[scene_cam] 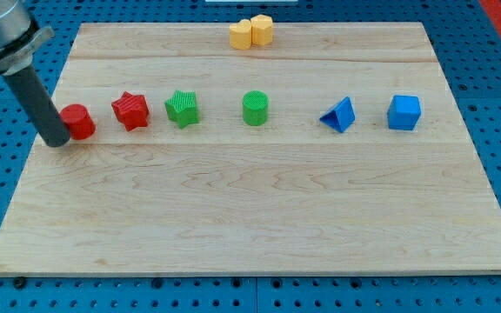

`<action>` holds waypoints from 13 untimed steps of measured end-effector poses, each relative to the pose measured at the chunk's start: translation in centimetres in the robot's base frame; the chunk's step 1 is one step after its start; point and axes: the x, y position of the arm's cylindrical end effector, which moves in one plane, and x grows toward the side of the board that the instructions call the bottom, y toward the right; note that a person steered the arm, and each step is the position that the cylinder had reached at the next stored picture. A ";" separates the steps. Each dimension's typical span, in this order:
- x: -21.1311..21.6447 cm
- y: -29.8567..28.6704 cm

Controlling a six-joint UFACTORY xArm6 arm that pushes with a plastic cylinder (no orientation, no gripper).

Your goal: Slide the yellow heart towards center

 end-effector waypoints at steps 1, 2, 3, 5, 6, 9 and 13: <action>-0.5 0.2; -0.4 -4.6; -4.4 -4.2; -17.7 10.5; -19.5 14.1; -23.3 23.5; -17.1 26.1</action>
